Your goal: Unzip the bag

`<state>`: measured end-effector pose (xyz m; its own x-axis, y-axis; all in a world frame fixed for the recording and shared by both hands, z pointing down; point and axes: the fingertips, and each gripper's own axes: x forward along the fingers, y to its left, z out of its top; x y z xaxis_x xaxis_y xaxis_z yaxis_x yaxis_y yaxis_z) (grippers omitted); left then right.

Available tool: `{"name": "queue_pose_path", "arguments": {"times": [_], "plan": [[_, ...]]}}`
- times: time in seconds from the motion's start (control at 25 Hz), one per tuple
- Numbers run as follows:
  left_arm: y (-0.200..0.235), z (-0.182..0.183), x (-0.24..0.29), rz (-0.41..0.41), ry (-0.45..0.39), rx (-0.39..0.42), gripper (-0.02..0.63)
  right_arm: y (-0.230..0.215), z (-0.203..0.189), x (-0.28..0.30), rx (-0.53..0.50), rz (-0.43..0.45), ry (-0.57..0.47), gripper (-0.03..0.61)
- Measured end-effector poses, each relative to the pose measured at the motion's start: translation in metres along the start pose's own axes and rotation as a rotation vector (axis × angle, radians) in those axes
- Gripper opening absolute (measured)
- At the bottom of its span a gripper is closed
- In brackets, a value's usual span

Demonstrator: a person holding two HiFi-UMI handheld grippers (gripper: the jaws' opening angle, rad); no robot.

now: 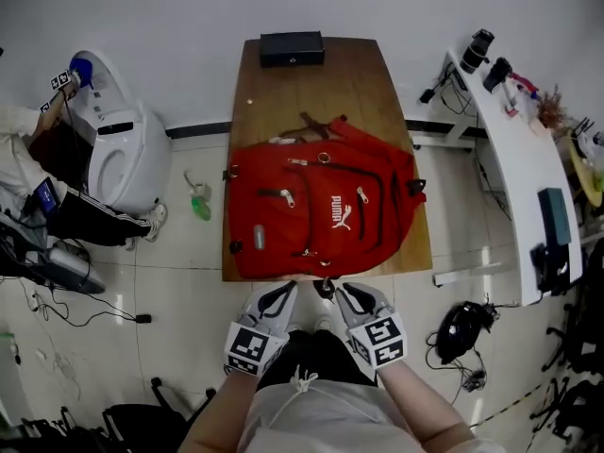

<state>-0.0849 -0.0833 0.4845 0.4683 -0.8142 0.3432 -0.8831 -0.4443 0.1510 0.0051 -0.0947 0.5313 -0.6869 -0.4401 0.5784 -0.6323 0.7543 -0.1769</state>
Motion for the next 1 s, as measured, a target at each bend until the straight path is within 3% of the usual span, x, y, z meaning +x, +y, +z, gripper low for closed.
{"name": "queue_pose_path", "arguments": {"times": [0.28, 0.52, 0.64, 0.76, 1.0], "plan": [[0.006, -0.043, 0.052, -0.112, 0.095, -0.011, 0.008, -0.007, -0.085, 0.062, 0.124, 0.061, 0.239, 0.129], [0.001, -0.066, 0.084, -0.184, 0.152, -0.013, 0.008, -0.011, -0.104, 0.094, 0.228, 0.084, 0.234, 0.148], [0.004, -0.075, 0.092, -0.174, 0.176, -0.036, 0.008, -0.008, -0.104, 0.104, 0.258, 0.108, 0.229, 0.126], [0.006, -0.083, 0.096, -0.163, 0.198, -0.032, 0.008, -0.008, -0.101, 0.104, 0.274, 0.102, 0.219, 0.052], [0.009, -0.093, 0.102, -0.147, 0.228, -0.031, 0.008, -0.012, -0.101, 0.094, 0.186, 0.119, 0.276, 0.023]]}}
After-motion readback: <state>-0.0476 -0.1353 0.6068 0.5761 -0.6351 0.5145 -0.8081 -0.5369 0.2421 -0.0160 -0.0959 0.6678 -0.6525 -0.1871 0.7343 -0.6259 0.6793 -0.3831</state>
